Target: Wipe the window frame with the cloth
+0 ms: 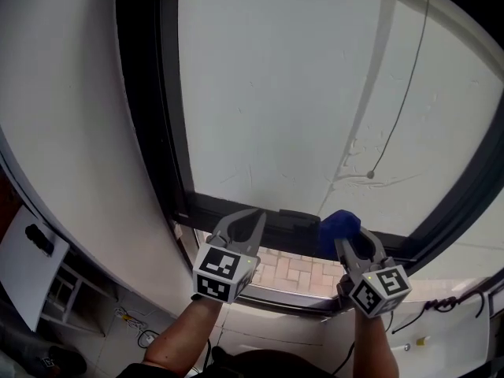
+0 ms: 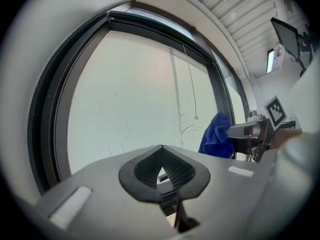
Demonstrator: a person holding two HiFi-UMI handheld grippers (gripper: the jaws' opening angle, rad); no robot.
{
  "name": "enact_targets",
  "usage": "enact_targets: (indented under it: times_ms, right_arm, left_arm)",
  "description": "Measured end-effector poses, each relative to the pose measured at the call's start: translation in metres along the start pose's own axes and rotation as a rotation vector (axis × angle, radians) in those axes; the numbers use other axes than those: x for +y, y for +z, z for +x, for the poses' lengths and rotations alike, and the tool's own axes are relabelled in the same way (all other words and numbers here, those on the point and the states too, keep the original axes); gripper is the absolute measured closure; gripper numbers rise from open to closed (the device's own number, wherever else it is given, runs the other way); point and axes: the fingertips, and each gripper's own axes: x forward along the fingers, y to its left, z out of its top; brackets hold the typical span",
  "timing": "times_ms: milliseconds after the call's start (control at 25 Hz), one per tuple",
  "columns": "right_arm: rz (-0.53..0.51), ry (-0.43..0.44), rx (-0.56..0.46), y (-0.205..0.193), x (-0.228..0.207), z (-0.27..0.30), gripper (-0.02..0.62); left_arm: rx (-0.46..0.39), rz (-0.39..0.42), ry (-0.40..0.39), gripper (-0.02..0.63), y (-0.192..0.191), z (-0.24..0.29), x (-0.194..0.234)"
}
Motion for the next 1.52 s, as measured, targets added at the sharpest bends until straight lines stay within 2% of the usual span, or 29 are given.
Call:
enact_targets:
  times_ms: [240,480,1160,1520]
  right_arm:
    - [0.001,-0.005,-0.014,0.006,-0.027,-0.029,0.492]
    - [0.011,-0.009,-0.022,0.007,-0.044,-0.047,0.492]
    - [0.040,-0.085,-0.032,-0.005,-0.043,-0.064,0.494]
    - [0.040,-0.105,-0.033,-0.004,-0.040,-0.067,0.494]
  left_arm:
    - [-0.031,0.004,-0.029,0.612,0.005,0.008,-0.040]
    - [-0.020,0.017,-0.038,0.612,0.007,0.019,-0.067]
    - [0.005,0.017,-0.085,0.612,-0.001,0.005,-0.076]
    - [-0.002,0.011,-0.079,0.612,-0.002,-0.003,-0.076]
